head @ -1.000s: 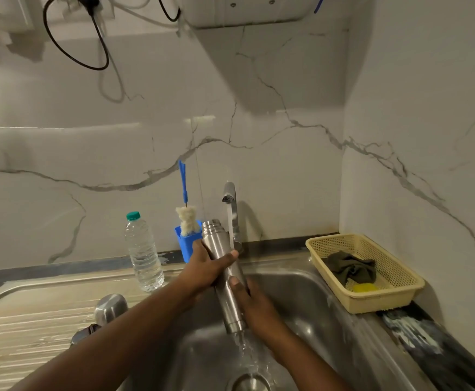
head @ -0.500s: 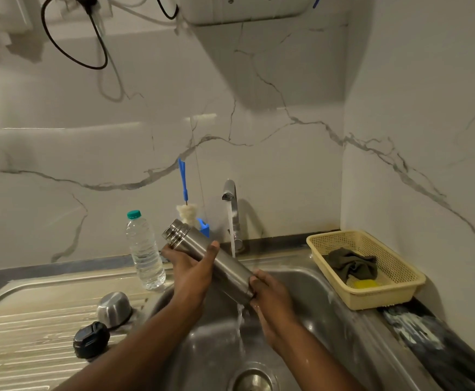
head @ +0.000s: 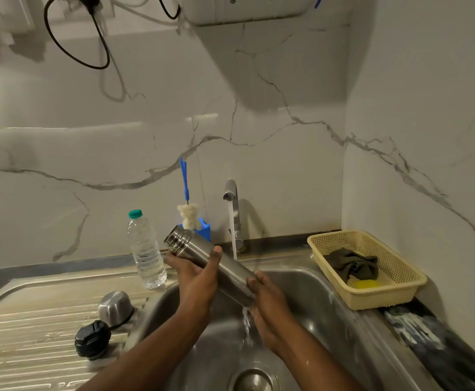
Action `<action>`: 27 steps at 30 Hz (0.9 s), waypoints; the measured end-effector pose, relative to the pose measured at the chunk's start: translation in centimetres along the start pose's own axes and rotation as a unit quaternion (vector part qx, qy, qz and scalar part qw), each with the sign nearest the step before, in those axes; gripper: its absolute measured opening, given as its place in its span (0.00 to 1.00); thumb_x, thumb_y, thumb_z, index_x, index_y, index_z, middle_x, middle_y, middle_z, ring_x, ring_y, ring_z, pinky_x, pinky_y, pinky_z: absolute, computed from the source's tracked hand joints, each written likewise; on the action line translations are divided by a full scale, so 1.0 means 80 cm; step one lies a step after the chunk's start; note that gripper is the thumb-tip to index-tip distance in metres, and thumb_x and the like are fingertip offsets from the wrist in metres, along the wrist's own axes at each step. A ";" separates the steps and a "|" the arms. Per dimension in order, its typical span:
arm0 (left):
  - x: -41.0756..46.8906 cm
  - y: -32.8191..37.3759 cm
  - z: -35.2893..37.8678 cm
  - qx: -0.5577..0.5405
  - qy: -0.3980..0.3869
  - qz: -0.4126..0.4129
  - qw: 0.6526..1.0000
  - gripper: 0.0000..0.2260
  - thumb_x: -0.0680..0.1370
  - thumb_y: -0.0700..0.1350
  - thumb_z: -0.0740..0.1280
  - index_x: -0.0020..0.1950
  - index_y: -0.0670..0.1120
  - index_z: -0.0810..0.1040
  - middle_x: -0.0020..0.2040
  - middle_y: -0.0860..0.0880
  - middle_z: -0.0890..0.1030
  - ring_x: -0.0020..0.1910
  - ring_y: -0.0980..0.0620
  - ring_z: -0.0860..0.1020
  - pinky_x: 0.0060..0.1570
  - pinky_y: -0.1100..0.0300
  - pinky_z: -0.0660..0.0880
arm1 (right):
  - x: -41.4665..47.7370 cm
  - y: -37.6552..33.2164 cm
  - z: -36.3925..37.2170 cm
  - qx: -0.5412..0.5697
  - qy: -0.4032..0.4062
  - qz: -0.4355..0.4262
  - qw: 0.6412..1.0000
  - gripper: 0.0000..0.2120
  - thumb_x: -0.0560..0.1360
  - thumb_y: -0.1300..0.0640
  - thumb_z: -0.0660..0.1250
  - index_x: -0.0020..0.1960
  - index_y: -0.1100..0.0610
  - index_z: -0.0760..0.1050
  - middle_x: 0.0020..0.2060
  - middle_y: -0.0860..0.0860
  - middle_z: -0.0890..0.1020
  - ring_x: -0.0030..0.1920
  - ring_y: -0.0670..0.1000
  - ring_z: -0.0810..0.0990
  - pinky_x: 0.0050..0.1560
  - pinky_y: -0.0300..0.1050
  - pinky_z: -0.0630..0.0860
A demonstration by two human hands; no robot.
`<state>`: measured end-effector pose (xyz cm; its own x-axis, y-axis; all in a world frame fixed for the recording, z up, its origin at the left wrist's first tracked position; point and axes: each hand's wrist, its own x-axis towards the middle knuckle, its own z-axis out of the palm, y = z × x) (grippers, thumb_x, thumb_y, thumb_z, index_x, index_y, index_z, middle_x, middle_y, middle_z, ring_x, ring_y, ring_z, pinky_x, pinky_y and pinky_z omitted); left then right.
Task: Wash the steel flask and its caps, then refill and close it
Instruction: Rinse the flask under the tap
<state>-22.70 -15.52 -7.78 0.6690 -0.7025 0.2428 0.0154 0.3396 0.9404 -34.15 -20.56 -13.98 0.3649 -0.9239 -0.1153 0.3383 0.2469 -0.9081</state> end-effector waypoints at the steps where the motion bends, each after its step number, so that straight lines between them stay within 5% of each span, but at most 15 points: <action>1: -0.001 0.000 0.002 0.005 -0.007 0.002 1.000 0.38 0.79 0.42 0.75 0.78 0.52 0.53 0.63 0.50 0.74 0.55 0.57 0.78 0.53 0.55 0.79 | 0.001 0.001 0.001 0.016 -0.013 0.013 1.000 0.21 0.85 0.55 0.63 0.77 0.51 0.68 0.66 0.58 0.79 0.64 0.57 0.79 0.66 0.52 0.75; 3: -0.002 0.004 0.003 0.016 -0.018 0.006 1.000 0.39 0.79 0.42 0.75 0.79 0.55 0.52 0.62 0.51 0.73 0.53 0.57 0.78 0.50 0.56 0.79 | 0.005 0.008 0.002 0.010 -0.012 0.047 0.999 0.27 0.84 0.52 0.65 0.81 0.51 0.63 0.70 0.59 0.77 0.68 0.58 0.77 0.74 0.57 0.70; 5: -0.001 0.006 0.000 0.038 -0.026 0.016 0.999 0.42 0.79 0.44 0.75 0.81 0.58 0.49 0.63 0.52 0.71 0.54 0.54 0.77 0.56 0.49 0.78 | 0.003 0.008 0.001 -0.016 -0.024 0.064 0.998 0.23 0.84 0.50 0.65 0.77 0.53 0.69 0.66 0.59 0.80 0.66 0.58 0.80 0.73 0.60 0.72; 10: 0.004 0.003 -0.005 0.087 -0.045 0.031 0.995 0.40 0.79 0.46 0.75 0.76 0.67 0.49 0.62 0.56 0.71 0.58 0.52 0.77 0.60 0.46 0.78 | -0.008 0.000 -0.003 -0.202 0.013 0.011 0.979 0.16 0.86 0.47 0.59 0.58 0.56 0.81 0.50 0.57 0.86 0.50 0.56 0.86 0.49 0.48 0.81; 13: 0.012 -0.004 -0.001 0.093 -0.055 0.012 0.994 0.35 0.79 0.45 0.76 0.71 0.64 0.54 0.62 0.55 0.76 0.56 0.52 0.81 0.60 0.43 0.81 | -0.009 0.008 -0.003 -0.300 0.029 -0.048 0.952 0.17 0.87 0.47 0.55 0.57 0.55 0.80 0.52 0.56 0.84 0.52 0.54 0.83 0.57 0.52 0.80; 16: 0.017 -0.009 0.005 0.128 -0.085 0.010 0.988 0.33 0.79 0.45 0.76 0.70 0.62 0.56 0.60 0.55 0.77 0.58 0.49 0.81 0.60 0.40 0.81 | -0.009 0.010 0.001 -0.304 0.004 -0.063 0.951 0.19 0.87 0.46 0.54 0.71 0.54 0.74 0.62 0.54 0.81 0.61 0.52 0.80 0.65 0.52 0.76; 20: 0.021 -0.015 0.011 0.155 -0.164 -0.041 0.973 0.30 0.78 0.44 0.77 0.70 0.55 0.60 0.63 0.49 0.78 0.58 0.48 0.81 0.47 0.49 0.84 | -0.014 0.009 0.006 -0.318 -0.048 -0.136 0.937 0.20 0.81 0.47 0.66 0.72 0.44 0.68 0.61 0.44 0.80 0.58 0.40 0.80 0.57 0.42 0.79; 23: 0.022 -0.024 0.011 0.166 -0.199 -0.065 0.964 0.28 0.78 0.47 0.76 0.70 0.53 0.62 0.64 0.50 0.78 0.61 0.50 0.81 0.55 0.50 0.83 | -0.007 0.014 -0.001 -0.336 -0.028 -0.174 0.925 0.26 0.74 0.48 0.73 0.69 0.39 0.69 0.61 0.39 0.80 0.61 0.39 0.79 0.62 0.45 0.78; 27: 0.025 -0.017 0.018 0.189 -0.184 -0.056 0.963 0.18 0.83 0.56 0.68 0.68 0.50 0.68 0.59 0.48 0.80 0.56 0.53 0.81 0.54 0.56 0.79 | -0.012 0.004 -0.004 -0.308 -0.025 -0.135 0.941 0.21 0.71 0.47 0.80 0.59 0.43 0.74 0.52 0.42 0.84 0.52 0.39 0.83 0.52 0.38 0.79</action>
<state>-22.41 -18.27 -8.20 0.3690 -0.9194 0.1364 -0.2459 0.0449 0.9683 -34.64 -19.69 -14.32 0.3826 -0.9102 0.1587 -0.1379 -0.2261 -0.9643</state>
